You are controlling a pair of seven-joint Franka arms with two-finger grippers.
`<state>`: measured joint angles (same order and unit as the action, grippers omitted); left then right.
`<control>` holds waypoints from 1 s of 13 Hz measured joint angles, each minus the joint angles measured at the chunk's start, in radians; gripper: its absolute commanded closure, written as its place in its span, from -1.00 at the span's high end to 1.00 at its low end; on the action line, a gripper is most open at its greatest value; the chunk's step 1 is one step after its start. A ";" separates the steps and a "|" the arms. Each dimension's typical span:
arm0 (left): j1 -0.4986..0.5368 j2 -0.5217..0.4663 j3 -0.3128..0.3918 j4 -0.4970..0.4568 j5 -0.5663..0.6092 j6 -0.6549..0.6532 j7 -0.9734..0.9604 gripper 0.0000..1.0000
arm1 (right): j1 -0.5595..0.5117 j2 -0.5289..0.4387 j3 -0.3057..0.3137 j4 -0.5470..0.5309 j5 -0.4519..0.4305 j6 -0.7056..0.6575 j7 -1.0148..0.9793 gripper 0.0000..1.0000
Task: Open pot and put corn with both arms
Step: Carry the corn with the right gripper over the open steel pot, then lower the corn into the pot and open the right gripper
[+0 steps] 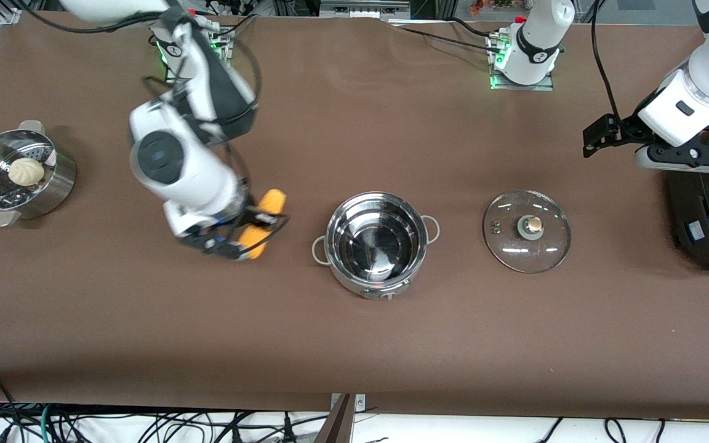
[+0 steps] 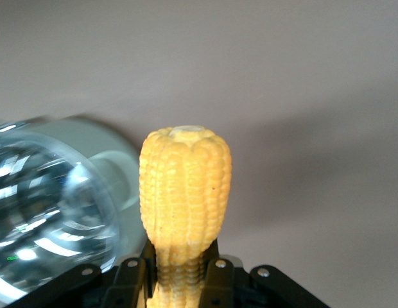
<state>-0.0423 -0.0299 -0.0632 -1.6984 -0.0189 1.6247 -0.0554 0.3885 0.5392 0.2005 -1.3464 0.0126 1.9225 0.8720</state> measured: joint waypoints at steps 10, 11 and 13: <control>0.005 0.000 0.009 0.002 0.000 -0.002 0.000 1.00 | 0.323 0.316 -0.106 0.304 -0.036 0.163 0.296 -1.00; 0.005 0.000 0.009 0.002 0.000 -0.002 0.000 1.00 | 0.323 0.327 -0.117 0.305 -0.036 0.182 0.296 -1.00; 0.005 0.000 0.009 0.002 0.000 -0.002 0.000 1.00 | 0.319 0.342 -0.137 0.309 -0.036 0.208 0.296 -0.61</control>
<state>-0.0375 -0.0299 -0.0542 -1.6960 -0.0189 1.6226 -0.0554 0.7079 0.8816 0.0635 -1.0372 -0.0231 2.1305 1.1676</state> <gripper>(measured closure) 0.000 0.696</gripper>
